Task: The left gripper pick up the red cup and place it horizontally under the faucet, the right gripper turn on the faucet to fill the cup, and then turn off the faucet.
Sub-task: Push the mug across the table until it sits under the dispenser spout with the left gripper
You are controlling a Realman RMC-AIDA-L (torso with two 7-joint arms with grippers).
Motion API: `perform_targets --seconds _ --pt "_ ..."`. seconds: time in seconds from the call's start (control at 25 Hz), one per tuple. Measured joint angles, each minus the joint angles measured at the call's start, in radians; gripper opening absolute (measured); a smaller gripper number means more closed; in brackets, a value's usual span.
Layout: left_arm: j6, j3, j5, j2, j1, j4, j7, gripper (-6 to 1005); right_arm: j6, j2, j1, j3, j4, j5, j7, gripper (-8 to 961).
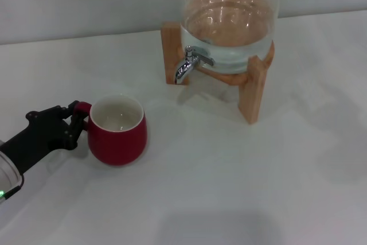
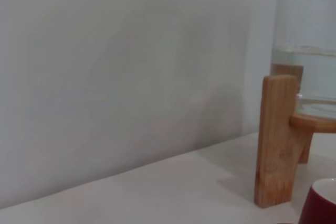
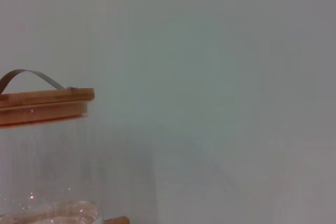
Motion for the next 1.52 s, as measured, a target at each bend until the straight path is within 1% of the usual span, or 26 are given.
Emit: perform_targets --seconds 0.32,0.68,1.24,1.52 --pt "0.05 0.001 0.0 0.0 -0.035 -0.016 0.0 145 0.0 0.002 0.0 -0.002 0.0 0.0 0.0 721" --pt "0.096 0.0 0.001 -0.001 -0.089 -0.042 0.0 145 0.0 0.003 0.001 -0.004 0.0 0.0 0.0 722" --pt "0.115 -0.001 0.001 -0.002 -0.149 -0.066 -0.018 145 0.0 0.007 0.006 -0.008 0.0 0.0 0.0 721" --pt "0.169 0.0 0.003 -0.001 -0.18 -0.085 -0.023 145 0.0 0.009 0.006 -0.008 0.0 0.0 0.0 721"
